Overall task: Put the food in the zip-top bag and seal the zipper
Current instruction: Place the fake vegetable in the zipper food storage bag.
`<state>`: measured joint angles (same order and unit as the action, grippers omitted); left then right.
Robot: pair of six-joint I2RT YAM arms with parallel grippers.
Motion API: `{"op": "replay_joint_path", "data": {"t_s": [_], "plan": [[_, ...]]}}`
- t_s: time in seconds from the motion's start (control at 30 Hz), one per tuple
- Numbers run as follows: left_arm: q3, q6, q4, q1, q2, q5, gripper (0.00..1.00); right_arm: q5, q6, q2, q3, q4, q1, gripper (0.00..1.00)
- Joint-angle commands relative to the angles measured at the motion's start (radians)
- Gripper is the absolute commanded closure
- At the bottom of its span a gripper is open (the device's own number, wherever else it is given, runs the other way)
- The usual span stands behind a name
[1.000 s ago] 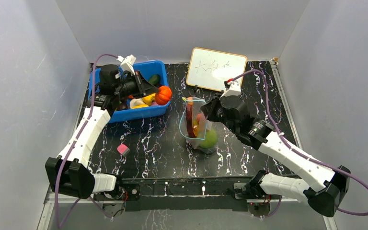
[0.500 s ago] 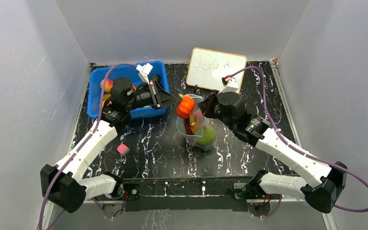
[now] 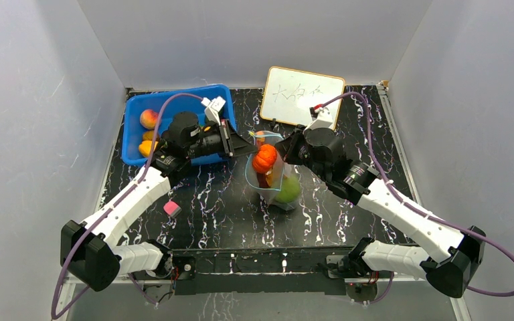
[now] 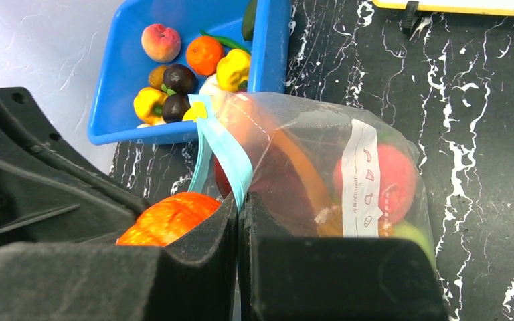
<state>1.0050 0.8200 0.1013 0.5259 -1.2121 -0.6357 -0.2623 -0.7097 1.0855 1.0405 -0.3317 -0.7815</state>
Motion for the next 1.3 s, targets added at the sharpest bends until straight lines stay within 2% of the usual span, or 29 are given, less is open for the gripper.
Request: {"op": "replay_joint_path", "data": {"t_s": [0.0, 0.4, 0.63, 0.67, 0.77, 0.83, 0.9, 1.07, 1.27], "plan": [[0.013, -0.086, -0.079, 0.010, 0.009, 0.063, 1.00, 0.002, -0.015, -0.048, 0.080, 0.120, 0.000, 1.00], [-0.011, -0.068, -0.059, 0.036, -0.010, 0.048, 1.00, 0.004, -0.019, -0.050, 0.080, 0.133, 0.000, 1.00], [0.010, -0.096, -0.116, 0.055, -0.008, 0.080, 0.98, 0.015, -0.023, -0.056, 0.068, 0.144, 0.001, 1.00], [0.006, -0.075, -0.090, 0.054, -0.006, 0.062, 0.90, 0.018, -0.022, -0.055, 0.065, 0.146, 0.000, 1.00], [0.008, -0.016, -0.054, 0.053, 0.003, 0.047, 0.53, 0.025, -0.016, -0.059, 0.058, 0.144, 0.000, 1.00], [0.037, -0.033, -0.096, 0.054, 0.009, 0.059, 0.42, 0.033, -0.005, -0.062, 0.055, 0.142, 0.001, 1.00], [0.087, -0.083, -0.169, 0.054, 0.014, 0.093, 0.37, 0.041, 0.003, -0.064, 0.051, 0.141, -0.001, 1.00], [0.147, -0.220, -0.358, 0.053, 0.026, 0.233, 0.36, 0.065, 0.012, -0.058, 0.054, 0.136, 0.000, 1.00], [0.145, -0.266, -0.409, 0.053, 0.038, 0.288, 0.36, 0.062, 0.019, -0.057, 0.059, 0.132, -0.001, 1.00]]}}
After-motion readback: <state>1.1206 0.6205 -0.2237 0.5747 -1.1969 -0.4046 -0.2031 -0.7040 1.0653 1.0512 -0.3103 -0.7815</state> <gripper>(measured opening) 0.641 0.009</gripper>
